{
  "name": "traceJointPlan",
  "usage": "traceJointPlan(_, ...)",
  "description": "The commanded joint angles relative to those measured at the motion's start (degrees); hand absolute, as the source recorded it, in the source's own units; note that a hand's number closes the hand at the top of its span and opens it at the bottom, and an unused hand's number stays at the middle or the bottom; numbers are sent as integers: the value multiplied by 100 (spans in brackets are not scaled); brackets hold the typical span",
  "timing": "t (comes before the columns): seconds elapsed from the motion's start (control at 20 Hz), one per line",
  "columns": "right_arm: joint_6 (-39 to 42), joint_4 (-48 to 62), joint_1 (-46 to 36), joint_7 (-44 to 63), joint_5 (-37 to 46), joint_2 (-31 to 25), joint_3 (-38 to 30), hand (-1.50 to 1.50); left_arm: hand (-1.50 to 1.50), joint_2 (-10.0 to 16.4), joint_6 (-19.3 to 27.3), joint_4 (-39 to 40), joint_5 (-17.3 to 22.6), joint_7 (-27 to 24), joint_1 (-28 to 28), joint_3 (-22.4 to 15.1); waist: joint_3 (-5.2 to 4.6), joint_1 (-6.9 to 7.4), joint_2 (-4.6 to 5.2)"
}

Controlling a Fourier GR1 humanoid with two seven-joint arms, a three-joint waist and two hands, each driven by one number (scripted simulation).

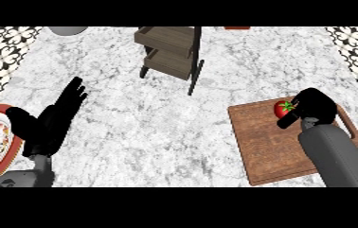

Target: Pick the tomato from the cutting board and place it in the tiered basket

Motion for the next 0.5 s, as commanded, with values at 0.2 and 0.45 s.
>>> traceJointPlan(0.2,1614,-1854,-625,-2190,-448,-1260,537,150,0,-25,58,-3,-92,-76,177,15,18,-141,-74)
traceJointPlan(0.45,1008,-2958,-740,-2571,-1102,-1532,-511,150,0,59,-41,32,36,-107,209,202,34,-205,-37)
